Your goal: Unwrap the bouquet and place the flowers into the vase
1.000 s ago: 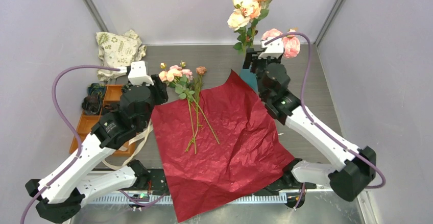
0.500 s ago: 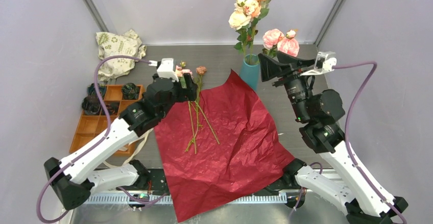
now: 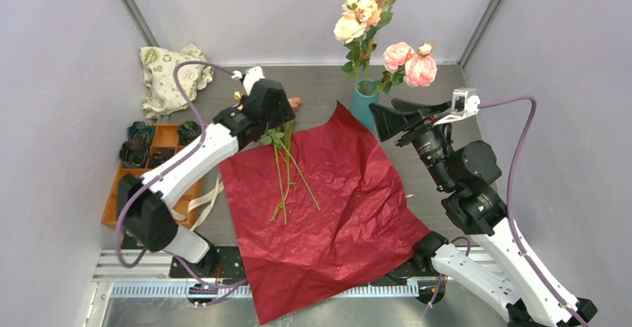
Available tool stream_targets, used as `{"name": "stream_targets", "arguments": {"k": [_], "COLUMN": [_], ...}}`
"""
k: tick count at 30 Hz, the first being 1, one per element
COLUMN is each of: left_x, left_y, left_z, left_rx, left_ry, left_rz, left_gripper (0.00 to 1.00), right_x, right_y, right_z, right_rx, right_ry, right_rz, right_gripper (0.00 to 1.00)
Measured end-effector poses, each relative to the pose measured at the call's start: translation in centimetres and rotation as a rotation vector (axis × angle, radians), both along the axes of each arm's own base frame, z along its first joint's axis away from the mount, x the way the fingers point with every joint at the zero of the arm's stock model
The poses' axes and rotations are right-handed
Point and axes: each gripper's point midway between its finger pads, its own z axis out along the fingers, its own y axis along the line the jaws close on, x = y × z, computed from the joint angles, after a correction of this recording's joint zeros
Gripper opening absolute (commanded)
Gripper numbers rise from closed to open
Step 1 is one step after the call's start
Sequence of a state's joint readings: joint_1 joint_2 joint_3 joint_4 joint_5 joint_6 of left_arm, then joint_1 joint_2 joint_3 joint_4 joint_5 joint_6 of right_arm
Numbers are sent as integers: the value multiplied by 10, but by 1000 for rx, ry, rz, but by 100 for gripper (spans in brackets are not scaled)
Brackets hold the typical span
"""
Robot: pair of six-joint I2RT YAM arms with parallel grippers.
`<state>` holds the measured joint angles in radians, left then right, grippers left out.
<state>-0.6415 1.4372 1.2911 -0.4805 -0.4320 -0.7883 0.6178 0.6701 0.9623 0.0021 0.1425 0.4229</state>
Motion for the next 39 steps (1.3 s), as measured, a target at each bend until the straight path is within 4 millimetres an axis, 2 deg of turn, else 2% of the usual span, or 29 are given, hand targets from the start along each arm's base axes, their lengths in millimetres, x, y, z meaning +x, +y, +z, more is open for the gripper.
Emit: {"name": "stream_targets", "arguments": {"k": [2,5,10,13,17,27,33,39], "left_x": [14,29,37,40,45,51,60,72], "left_y": [-2,-1,15,29,41,55,59,59], "left_z": [-10,-37,-93,-114,-130,-165,-177,-179], "left_rx": [-18,-27,-47,-64,-86,-113,-127,-146], "left_ry": [47,134,298,360,403,496,523,524], "left_rz": [56,130,245,314,374,437,453,455], "left_gripper": [62,58,51,51,48,43,38,13], "right_x": [0,-1,-2,-3,-2,0,0,1], "right_y": [1,3,1,0,-1,-1,-2,-2], "right_z": [-6,-15,-30,-36,-43,-50,-52,-53], "right_rx": [-5,-10,-27,-36,-46,-56,-59,-61], "right_ry": [16,39,75,91,107,125,131,134], "right_rz": [7,15,15,10,4,-4,-11,-11], "right_gripper": [77,77,77,77,77,78,78,78]}}
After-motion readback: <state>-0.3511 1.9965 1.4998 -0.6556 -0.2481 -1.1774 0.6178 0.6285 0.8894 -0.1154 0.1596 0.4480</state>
